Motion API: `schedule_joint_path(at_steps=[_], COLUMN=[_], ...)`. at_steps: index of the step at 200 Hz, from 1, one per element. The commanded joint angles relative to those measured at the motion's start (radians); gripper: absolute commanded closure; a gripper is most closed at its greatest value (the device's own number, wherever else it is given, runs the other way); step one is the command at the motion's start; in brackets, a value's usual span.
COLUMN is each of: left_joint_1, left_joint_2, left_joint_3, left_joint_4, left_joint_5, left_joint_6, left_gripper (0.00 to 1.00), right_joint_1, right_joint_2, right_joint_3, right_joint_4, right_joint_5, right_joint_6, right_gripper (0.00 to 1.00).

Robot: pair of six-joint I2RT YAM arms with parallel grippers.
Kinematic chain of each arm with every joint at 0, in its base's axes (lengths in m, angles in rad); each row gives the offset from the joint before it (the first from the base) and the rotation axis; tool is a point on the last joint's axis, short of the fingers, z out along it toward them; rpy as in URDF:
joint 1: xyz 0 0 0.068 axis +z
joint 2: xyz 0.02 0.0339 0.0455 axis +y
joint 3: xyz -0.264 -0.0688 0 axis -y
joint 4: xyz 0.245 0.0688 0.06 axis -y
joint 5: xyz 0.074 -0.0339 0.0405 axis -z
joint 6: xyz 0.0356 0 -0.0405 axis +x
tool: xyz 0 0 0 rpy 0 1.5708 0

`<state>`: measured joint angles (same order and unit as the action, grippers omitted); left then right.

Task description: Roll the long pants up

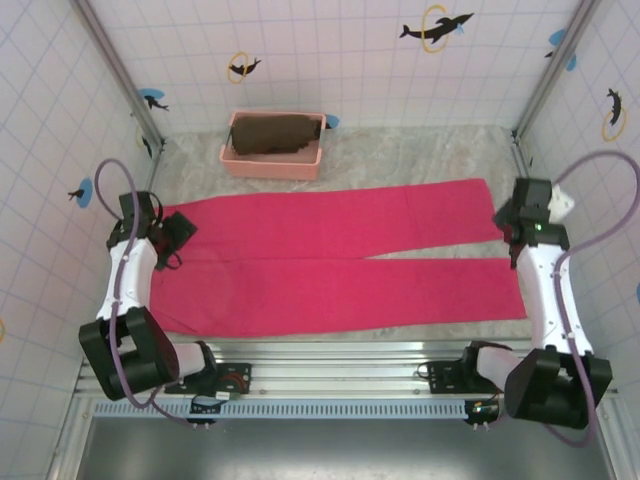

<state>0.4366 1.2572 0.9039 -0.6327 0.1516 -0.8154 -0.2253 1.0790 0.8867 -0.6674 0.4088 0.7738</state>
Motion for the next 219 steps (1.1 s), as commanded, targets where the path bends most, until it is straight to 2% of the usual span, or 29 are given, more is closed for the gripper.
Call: schedule_joint_path(at_steps=[1, 22, 45, 93, 132, 168, 179, 196, 219], left_joint_1=[0.066, 0.089, 0.112, 0.14, 0.141, 0.142, 0.141, 0.145, 0.157], left_joint_2=[-0.12, -0.113, -0.146, -0.191, -0.218, -0.228, -0.225, -0.219, -0.208], left_joint_3=[-0.041, -0.094, -0.164, -0.231, -0.245, -0.256, -0.263, -0.271, -0.271], left_joint_4=[-0.143, -0.171, -0.161, -0.127, -0.141, -0.147, -0.142, -0.14, -0.147], left_joint_5=[-0.012, -0.031, -0.026, -0.016, -0.026, -0.046, -0.044, -0.048, -0.054], left_joint_6=[-0.101, -0.122, -0.152, -0.164, -0.15, -0.144, -0.152, -0.163, -0.163], left_gripper=[0.06, 0.07, 0.07, 0.11, 0.12, 0.12, 0.12, 0.13, 0.13], right_joint_1=[-0.158, -0.291, -0.376, -0.379, -0.384, -0.389, -0.391, -0.392, -0.391], right_joint_2=[-0.176, -0.289, -0.311, -0.276, -0.139, -0.002, 0.032, 0.066, 0.075], right_joint_3=[-0.187, -0.38, -0.492, -0.558, -0.515, -0.431, -0.413, -0.411, -0.412], right_joint_4=[-0.083, -0.015, 0.029, 0.142, 0.234, 0.24, 0.228, 0.23, 0.232], right_joint_5=[-0.081, -0.192, -0.298, -0.323, -0.34, -0.353, -0.361, -0.366, -0.372], right_joint_6=[0.303, 0.361, 0.369, 0.351, 0.297, 0.24, 0.23, 0.226, 0.217], right_gripper=[0.01, 0.03, 0.09, 0.11, 0.17, 0.21, 0.26, 0.4, 0.8])
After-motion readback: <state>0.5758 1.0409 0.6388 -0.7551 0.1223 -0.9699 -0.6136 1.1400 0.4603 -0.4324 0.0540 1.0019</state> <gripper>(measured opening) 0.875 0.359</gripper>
